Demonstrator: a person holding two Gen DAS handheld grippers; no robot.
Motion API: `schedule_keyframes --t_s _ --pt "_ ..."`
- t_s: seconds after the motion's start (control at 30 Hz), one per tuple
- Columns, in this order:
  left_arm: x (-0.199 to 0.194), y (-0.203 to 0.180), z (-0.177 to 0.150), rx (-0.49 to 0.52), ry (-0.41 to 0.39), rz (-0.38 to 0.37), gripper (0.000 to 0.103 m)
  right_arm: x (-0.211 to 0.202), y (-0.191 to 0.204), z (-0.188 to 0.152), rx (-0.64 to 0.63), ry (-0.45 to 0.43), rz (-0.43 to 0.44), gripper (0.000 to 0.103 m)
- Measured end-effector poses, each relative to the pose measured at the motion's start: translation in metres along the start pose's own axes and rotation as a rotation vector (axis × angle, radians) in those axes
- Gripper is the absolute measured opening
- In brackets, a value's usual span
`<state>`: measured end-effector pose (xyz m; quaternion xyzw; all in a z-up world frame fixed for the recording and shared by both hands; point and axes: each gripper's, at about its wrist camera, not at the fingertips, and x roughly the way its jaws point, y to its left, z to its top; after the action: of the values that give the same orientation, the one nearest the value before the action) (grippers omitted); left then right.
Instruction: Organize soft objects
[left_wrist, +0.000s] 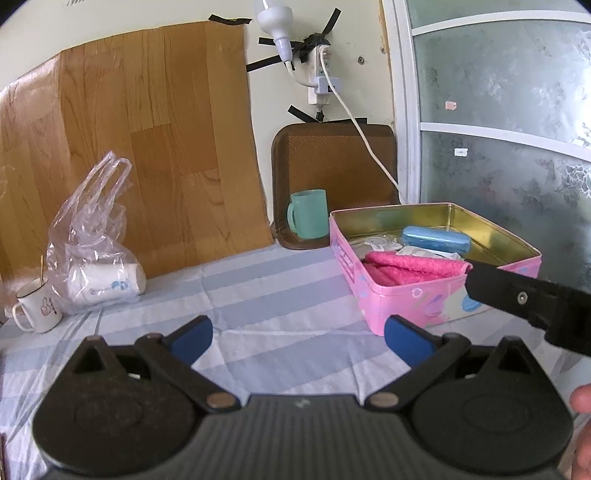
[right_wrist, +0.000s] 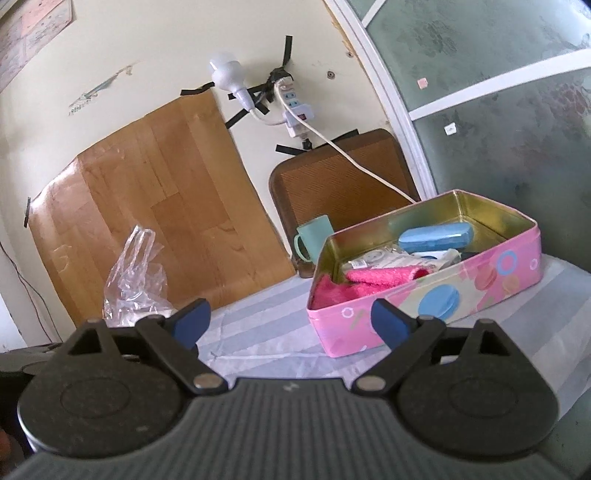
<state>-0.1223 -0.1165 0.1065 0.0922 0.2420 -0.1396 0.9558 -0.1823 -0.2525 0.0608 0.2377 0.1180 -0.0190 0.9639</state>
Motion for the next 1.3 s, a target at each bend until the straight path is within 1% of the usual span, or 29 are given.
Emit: schedule_keyframes --t_s 0.2,0.37,0.73,1.07,1.3 --pt "0.002 -0.002 -0.001 0.006 0.004 0.012 0.103 0.003 -0.004 -0.003 0.010 0.018 -0.005 0.096" --pt "0.005 0.000 -0.003 0.011 0.013 0.010 0.103 0.001 -0.004 -0.006 0.020 0.009 -0.023 0.096" --pt "0.009 0.001 -0.007 0.010 0.016 0.026 0.103 -0.008 0.003 -0.010 -0.021 -0.070 -0.081 0.096" --pt "0.015 0.004 -0.012 -0.006 0.050 0.004 0.103 -0.002 -0.008 -0.011 0.030 -0.033 -0.079 0.097" --pt "0.020 0.002 -0.016 -0.004 0.072 0.001 0.103 -0.002 -0.008 -0.015 0.040 -0.031 -0.096 0.097"
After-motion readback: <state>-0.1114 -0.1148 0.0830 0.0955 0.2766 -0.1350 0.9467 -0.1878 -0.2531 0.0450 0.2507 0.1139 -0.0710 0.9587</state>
